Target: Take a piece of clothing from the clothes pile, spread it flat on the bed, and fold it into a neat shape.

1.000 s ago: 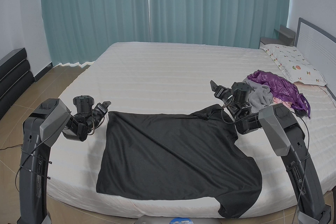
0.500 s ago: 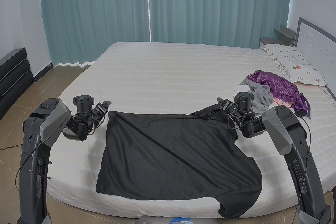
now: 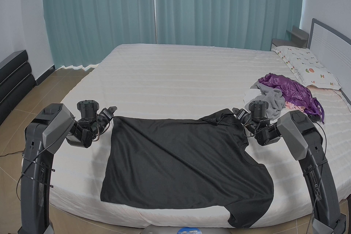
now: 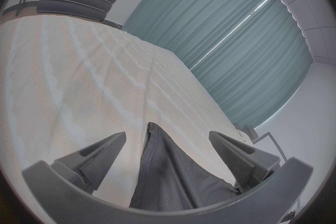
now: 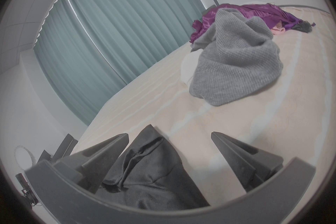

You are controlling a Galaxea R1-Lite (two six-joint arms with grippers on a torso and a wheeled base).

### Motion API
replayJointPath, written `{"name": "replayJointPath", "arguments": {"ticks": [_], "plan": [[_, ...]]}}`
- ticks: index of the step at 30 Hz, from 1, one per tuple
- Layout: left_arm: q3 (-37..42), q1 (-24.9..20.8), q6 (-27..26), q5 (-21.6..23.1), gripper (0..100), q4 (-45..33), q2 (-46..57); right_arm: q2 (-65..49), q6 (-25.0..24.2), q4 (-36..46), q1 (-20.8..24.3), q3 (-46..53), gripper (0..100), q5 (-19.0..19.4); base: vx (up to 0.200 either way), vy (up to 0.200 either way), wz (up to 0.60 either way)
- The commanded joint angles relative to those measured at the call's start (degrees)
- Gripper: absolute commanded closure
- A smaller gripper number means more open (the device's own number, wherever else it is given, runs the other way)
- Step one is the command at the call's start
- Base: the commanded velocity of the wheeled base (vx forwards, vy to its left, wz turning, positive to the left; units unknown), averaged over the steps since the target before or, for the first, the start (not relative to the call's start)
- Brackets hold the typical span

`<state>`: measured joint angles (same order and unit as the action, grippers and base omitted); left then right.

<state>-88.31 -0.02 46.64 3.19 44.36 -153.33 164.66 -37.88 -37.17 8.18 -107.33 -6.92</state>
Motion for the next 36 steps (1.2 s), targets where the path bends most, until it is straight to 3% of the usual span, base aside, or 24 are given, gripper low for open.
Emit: {"name": "replayJointPath", "arguments": {"ticks": [1, 8, 9, 17, 24, 29, 36], "plan": [[-0.11, 0.02, 0.03, 0.06, 0, 0.02, -0.21, -0.21, -0.53, -0.01, 0.43, 1.15, 0, -0.02, 0.000, 0.000, 0.00], [-0.46, 0.02, 0.03, 0.15, 0, -0.15, -0.39, 0.75, -0.71, 0.26, 0.87, 2.12, 0, 0.07, 0.000, 0.000, 0.00], [-0.55, 0.02, 0.03, 0.15, 0, -0.15, -0.48, 0.75, -0.71, 0.61, 0.96, 2.47, 100, 0.07, 0.000, 0.000, 0.00], [-3.19, 0.02, -0.23, 0.23, 0, -0.59, -2.32, 0.05, -1.76, 1.31, 1.22, 2.12, 100, -0.19, 0.000, 0.000, 0.00], [-6.44, -0.59, -4.89, 0.23, 0, -0.68, -4.96, -0.21, -2.20, 1.22, 0.61, -0.34, 100, -1.07, 0.000, 0.000, 0.00], [-10.83, -1.47, -5.24, 0.23, 0, -6.04, -6.19, 0.66, -2.20, 1.22, 0.08, -2.01, 100, -3.62, 0.000, 0.000, 0.00], [-16.02, -1.82, -5.33, 0.32, 0, -6.83, -8.65, 1.28, -2.20, 1.13, -0.36, -2.10, 100, -4.77, 0.000, 0.000, 0.00]]}}
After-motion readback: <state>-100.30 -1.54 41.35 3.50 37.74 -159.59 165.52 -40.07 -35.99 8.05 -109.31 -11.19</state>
